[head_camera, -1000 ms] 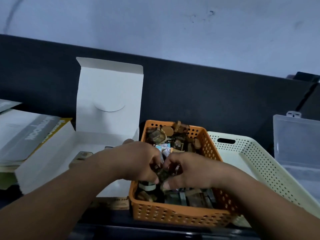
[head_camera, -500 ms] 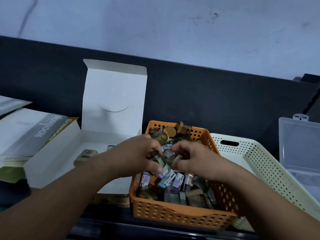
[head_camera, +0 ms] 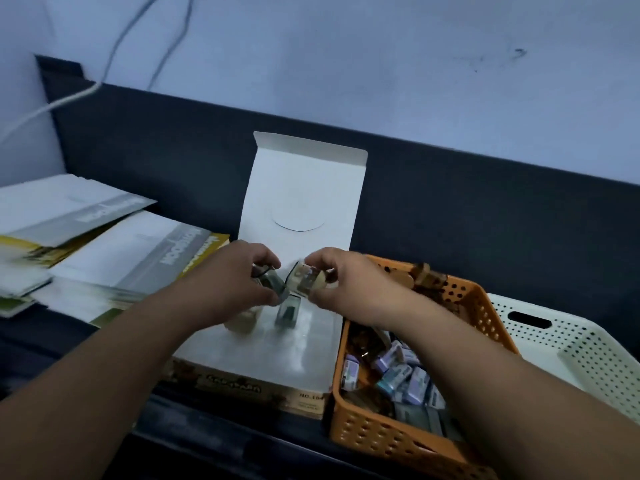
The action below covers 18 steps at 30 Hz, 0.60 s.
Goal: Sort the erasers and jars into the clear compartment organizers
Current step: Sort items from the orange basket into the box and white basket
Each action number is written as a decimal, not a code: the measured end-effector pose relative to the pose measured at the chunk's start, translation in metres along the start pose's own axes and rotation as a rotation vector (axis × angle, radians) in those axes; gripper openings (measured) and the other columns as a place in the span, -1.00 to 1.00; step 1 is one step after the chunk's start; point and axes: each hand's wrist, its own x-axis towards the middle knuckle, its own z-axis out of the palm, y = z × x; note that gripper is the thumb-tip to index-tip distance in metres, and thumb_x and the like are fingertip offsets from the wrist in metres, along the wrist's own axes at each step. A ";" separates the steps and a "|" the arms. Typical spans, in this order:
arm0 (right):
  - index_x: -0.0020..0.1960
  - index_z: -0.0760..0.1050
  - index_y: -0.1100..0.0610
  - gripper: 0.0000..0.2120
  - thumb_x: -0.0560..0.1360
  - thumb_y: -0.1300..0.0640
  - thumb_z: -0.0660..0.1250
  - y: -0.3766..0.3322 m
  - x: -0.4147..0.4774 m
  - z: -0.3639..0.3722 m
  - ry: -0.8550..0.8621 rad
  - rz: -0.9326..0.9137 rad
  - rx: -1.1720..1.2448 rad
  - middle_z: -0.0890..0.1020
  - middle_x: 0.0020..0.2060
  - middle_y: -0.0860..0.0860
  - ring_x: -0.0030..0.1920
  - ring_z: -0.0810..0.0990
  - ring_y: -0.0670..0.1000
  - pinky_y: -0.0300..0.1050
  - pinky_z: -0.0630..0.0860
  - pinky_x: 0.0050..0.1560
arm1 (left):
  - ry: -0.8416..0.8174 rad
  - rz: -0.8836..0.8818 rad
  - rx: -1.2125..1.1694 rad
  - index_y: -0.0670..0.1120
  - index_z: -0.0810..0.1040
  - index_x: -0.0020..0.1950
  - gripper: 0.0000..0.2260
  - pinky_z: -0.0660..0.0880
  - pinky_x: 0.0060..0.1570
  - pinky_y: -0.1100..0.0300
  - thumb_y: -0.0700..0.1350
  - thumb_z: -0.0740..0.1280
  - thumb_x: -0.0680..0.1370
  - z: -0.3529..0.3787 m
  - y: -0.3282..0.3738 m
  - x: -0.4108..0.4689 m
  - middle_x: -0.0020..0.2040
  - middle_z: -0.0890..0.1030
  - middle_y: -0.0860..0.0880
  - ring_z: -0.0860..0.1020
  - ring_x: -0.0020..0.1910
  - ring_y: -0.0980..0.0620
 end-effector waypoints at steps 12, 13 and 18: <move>0.10 0.53 -0.07 -0.77 0.46 0.03 0.44 0.049 -0.043 -0.052 0.047 0.151 -0.082 0.60 -0.08 -0.16 -0.10 0.58 -0.19 -0.32 0.54 -0.10 | -0.058 0.194 0.103 0.15 0.45 0.28 -0.62 0.43 0.04 0.23 0.04 0.41 0.48 0.035 0.035 0.001 0.23 0.47 0.13 0.46 0.13 0.16; 0.08 0.53 -0.08 -0.79 0.46 0.02 0.44 0.056 -0.052 -0.057 0.016 0.184 -0.139 0.58 -0.10 -0.19 -0.12 0.55 -0.21 -0.39 0.50 -0.14 | -0.089 0.241 0.098 0.15 0.46 0.27 -0.63 0.43 0.02 0.24 0.03 0.40 0.49 0.043 0.045 0.001 0.20 0.50 0.14 0.47 0.10 0.18; 0.08 0.56 -0.09 -0.77 0.44 0.01 0.46 0.089 -0.086 -0.056 -0.161 0.270 -0.223 0.62 -0.05 -0.16 -0.03 0.59 -0.11 -0.09 0.56 0.05 | -0.346 0.409 0.129 0.05 0.53 0.24 -0.71 0.49 0.05 0.19 -0.06 0.37 0.52 0.093 0.091 0.002 0.15 0.56 0.06 0.54 0.07 0.11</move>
